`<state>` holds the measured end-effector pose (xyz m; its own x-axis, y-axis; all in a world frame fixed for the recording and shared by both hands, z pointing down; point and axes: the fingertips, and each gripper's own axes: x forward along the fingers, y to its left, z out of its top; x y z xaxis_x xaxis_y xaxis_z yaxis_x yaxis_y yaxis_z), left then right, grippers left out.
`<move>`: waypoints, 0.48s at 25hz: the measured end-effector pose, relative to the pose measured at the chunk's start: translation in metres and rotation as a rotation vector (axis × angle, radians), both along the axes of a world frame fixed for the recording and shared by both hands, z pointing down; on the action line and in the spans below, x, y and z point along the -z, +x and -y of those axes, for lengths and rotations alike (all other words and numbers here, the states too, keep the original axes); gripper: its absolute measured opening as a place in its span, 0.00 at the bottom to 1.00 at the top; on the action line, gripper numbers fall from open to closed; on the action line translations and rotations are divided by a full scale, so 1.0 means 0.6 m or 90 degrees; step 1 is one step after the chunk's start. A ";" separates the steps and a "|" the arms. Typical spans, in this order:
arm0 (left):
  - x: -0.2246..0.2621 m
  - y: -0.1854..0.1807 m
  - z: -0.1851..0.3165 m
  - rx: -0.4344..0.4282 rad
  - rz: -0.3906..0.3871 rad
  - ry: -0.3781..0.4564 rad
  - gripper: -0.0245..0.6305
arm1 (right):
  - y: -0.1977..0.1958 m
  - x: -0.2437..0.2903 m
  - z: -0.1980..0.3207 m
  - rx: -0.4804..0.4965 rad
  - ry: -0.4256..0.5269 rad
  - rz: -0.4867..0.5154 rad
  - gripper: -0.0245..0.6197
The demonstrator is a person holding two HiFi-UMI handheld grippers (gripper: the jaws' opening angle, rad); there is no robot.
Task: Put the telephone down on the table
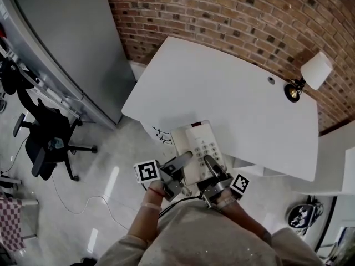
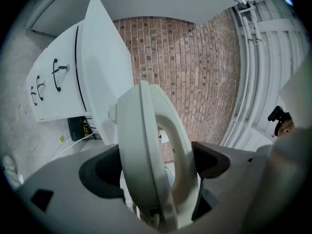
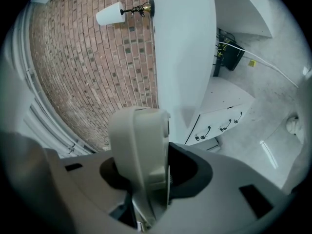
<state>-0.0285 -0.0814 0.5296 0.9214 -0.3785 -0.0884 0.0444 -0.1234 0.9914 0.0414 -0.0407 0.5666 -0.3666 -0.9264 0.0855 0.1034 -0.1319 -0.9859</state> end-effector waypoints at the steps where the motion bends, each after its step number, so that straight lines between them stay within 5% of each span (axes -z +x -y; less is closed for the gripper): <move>1: -0.002 -0.003 0.001 0.003 -0.002 -0.003 0.70 | -0.003 -0.002 0.001 0.002 -0.001 -0.003 0.30; 12: -0.029 -0.046 0.069 0.054 0.008 -0.017 0.70 | -0.041 -0.027 0.079 0.046 -0.009 0.004 0.30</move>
<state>-0.0561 -0.1229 0.5468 0.8866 -0.4577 -0.0665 0.0228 -0.1002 0.9947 0.0168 -0.0881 0.5826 -0.4332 -0.8962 0.0957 0.0994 -0.1530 -0.9832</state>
